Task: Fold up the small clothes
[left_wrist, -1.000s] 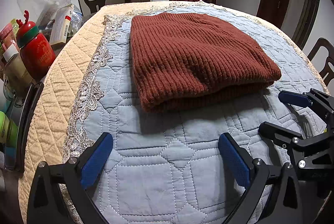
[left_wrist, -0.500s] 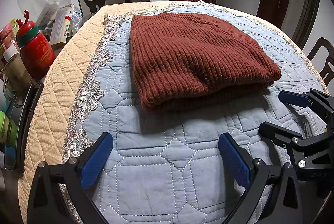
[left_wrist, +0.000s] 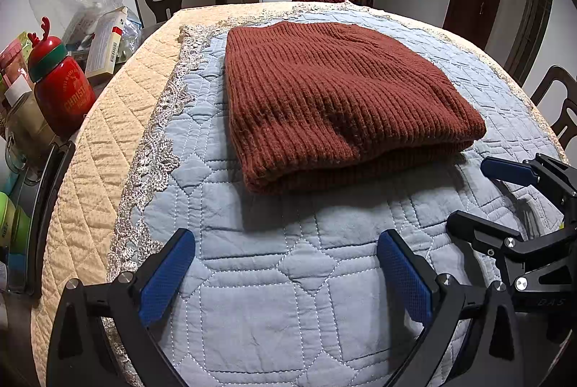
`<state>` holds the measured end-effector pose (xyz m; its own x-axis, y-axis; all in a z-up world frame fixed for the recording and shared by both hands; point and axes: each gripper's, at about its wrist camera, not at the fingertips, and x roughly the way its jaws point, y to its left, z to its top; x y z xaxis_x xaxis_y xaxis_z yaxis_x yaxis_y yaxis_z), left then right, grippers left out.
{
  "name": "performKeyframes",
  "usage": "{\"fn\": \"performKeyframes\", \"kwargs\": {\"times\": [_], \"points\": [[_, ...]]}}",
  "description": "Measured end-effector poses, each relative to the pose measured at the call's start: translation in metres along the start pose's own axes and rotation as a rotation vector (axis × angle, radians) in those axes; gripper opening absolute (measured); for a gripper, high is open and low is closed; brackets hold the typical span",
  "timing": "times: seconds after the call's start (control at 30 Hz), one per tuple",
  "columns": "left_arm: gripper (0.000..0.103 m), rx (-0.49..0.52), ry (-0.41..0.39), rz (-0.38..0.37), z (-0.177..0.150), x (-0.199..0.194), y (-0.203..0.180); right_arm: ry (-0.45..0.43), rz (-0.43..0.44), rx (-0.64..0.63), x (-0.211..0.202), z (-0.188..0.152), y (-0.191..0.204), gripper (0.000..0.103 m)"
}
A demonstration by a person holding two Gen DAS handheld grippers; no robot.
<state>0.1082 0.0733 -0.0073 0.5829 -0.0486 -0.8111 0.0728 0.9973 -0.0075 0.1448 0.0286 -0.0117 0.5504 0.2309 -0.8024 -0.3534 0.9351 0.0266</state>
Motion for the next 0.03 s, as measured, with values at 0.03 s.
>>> {"fn": "performKeyframes", "kwargs": {"times": [0.03], "points": [[0.102, -0.001, 0.000, -0.001, 0.0001, 0.0002, 0.0002, 0.000, 0.000, 0.000, 0.0000, 0.0000, 0.0006, 0.080]]}}
